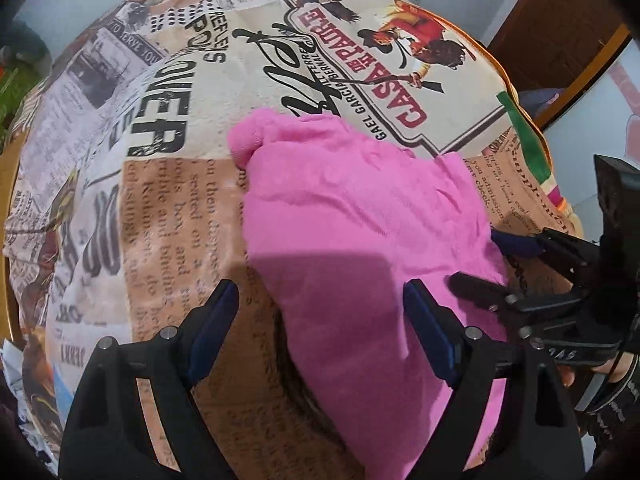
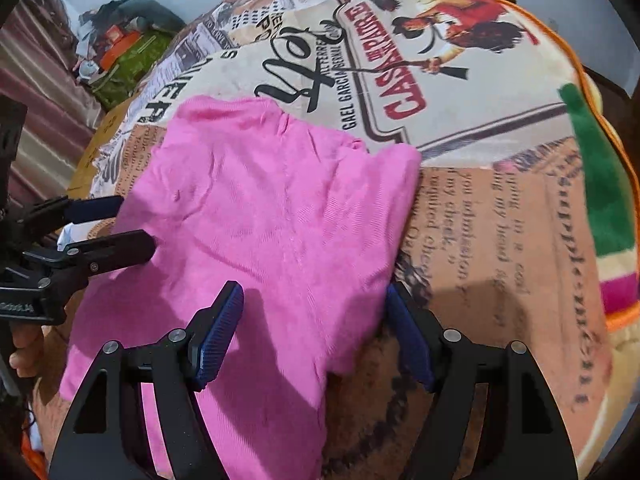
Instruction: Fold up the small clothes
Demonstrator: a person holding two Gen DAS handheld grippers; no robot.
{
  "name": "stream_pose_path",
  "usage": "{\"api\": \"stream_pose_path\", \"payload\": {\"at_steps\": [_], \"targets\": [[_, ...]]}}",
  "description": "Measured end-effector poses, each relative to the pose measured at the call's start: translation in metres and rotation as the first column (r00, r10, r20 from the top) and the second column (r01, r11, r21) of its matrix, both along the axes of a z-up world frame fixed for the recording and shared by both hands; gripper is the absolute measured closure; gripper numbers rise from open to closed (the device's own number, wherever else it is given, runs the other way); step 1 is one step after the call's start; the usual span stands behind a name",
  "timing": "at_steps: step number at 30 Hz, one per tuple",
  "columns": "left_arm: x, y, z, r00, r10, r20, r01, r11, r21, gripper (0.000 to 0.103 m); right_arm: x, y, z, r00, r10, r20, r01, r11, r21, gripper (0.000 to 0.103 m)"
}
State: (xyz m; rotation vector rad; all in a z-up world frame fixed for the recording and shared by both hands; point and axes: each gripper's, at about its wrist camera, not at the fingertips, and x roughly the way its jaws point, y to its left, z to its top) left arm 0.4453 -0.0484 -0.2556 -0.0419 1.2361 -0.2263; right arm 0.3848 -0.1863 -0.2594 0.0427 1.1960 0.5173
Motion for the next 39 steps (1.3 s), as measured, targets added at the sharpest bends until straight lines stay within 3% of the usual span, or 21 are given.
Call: {"api": "stream_pose_path", "payload": {"at_steps": [2,4,12,17,23,29,39], "targets": [[0.004,0.000,-0.008,1.000,-0.007,-0.031,0.006,1.000,-0.027,0.024,0.002,0.005,-0.005,1.000,0.015,-0.001,-0.015,1.000,-0.001,0.033],[0.007,0.001,-0.015,0.998,-0.005,-0.059,0.002,0.999,-0.049,0.032,0.003,0.008,-0.007,1.000,0.028,0.006,-0.028,1.000,-0.001,0.040],[0.009,-0.004,-0.020,0.999,-0.040,-0.030,0.038,0.997,-0.061,0.063,0.009,0.011,-0.017,0.999,0.036,-0.036,-0.032,0.996,0.084,0.075],[0.010,-0.004,-0.019,0.999,-0.036,-0.017,0.035,0.996,-0.078,0.073,0.007,0.014,-0.018,0.999,0.036,-0.030,-0.033,0.995,0.092,0.083],[0.003,-0.002,0.006,0.997,-0.046,0.055,0.048,0.998,-0.051,0.078,0.002,0.015,0.003,1.000,0.017,0.008,-0.018,0.993,0.117,0.087],[-0.006,0.019,0.050,0.987,-0.022,0.157,0.027,0.999,-0.032,0.078,-0.005,0.026,0.051,0.995,0.022,0.101,-0.036,0.990,0.138,0.087],[-0.021,0.096,0.121,0.948,0.053,0.312,-0.053,0.999,-0.010,0.078,-0.007,0.100,0.126,0.966,0.068,0.250,-0.114,0.978,0.176,0.087]]}}
